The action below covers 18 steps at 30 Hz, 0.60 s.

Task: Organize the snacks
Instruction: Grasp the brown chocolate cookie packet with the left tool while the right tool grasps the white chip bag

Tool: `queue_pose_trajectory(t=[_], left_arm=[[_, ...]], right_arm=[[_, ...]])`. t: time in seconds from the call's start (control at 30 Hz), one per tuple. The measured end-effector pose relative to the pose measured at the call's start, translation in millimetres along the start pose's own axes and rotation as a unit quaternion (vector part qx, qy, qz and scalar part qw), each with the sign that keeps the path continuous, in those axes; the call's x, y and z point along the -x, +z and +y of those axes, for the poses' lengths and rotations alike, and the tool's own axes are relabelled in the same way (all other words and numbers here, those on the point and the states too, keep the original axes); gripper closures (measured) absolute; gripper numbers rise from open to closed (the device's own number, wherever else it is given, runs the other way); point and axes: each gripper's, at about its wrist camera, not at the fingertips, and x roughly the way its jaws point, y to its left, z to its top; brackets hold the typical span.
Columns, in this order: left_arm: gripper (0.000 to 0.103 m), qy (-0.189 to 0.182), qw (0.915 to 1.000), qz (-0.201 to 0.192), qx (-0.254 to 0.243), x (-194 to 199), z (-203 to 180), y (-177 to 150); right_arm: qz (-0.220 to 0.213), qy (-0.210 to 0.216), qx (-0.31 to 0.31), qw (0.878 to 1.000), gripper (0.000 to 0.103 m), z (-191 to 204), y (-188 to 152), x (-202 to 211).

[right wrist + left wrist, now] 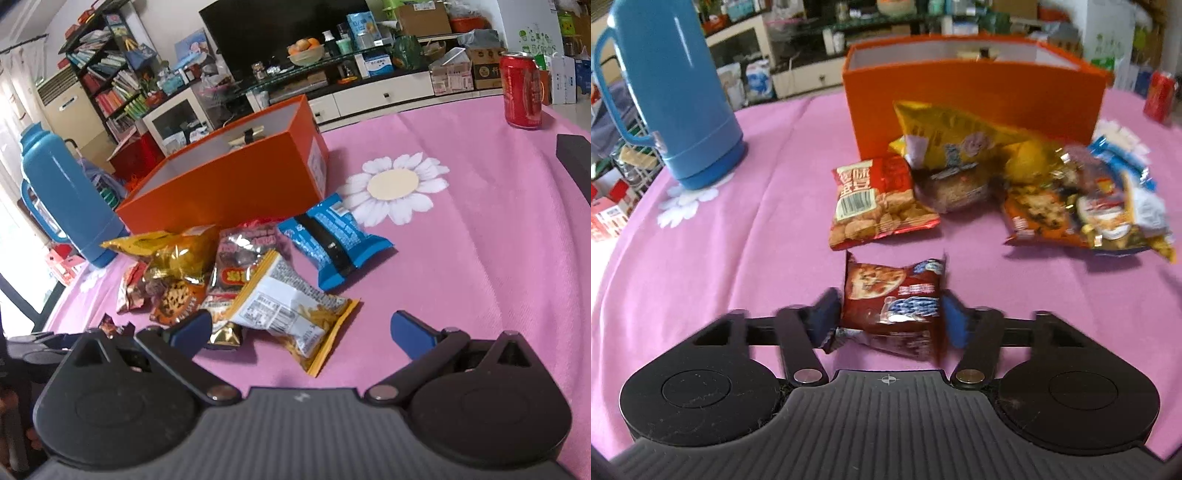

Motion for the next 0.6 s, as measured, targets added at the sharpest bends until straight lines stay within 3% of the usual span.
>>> queue_pose_trajectory(t=[0.23, 0.3, 0.4, 0.47, 0.6], left_arm=[[0.075, -0.02, 0.9998, -0.004, 0.008, 25, -16, -24], [0.062, -0.029, 0.9994, -0.001, 0.02, 31, -19, -30], [0.06, -0.029, 0.9991, -0.001, 0.029, 33, -18, -29], [0.059, -0.04, 0.998, 0.002, 0.049, 33, -11, -26], [0.055, -0.059, 0.994, 0.003, 0.092, 34, 5, -24]], right_arm=[[0.014, -0.001, 0.045, 0.999, 0.001, 14, -5, -7], [0.014, 0.005, 0.06, 0.998, 0.001, 20, -7, -7], [0.007, 0.024, 0.076, 0.997, 0.001, 31, -1, -6], [0.004, 0.036, 0.109, 0.993, 0.001, 44, 7, -7], [0.005, 0.014, 0.175, 0.984, 0.001, 60, 21, -28]])
